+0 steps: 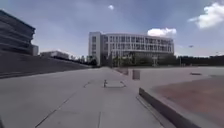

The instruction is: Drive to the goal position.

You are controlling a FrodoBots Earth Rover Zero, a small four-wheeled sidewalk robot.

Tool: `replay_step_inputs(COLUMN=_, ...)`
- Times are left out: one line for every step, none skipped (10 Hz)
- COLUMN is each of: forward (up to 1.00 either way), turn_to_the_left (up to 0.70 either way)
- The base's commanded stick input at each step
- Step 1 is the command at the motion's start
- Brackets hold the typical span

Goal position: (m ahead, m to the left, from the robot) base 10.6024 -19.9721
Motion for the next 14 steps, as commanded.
replay_step_inputs(forward=0.70, turn_to_the_left=0.00)
replay_step_inputs(forward=0.70, turn_to_the_left=0.00)
replay_step_inputs(forward=0.70, turn_to_the_left=0.00)
replay_step_inputs(forward=0.70, turn_to_the_left=0.00)
replay_step_inputs(forward=0.70, turn_to_the_left=0.00)
replay_step_inputs(forward=0.70, turn_to_the_left=0.00)
replay_step_inputs(forward=0.70, turn_to_the_left=0.00)
replay_step_inputs(forward=0.70, turn_to_the_left=0.00)
replay_step_inputs(forward=0.70, turn_to_the_left=0.00)
replay_step_inputs(forward=0.70, turn_to_the_left=0.00)
replay_step_inputs(forward=0.70, turn_to_the_left=0.00)
replay_step_inputs(forward=0.70, turn_to_the_left=0.00)
replay_step_inputs(forward=0.70, turn_to_the_left=0.00)
replay_step_inputs(forward=0.70, turn_to_the_left=0.00)
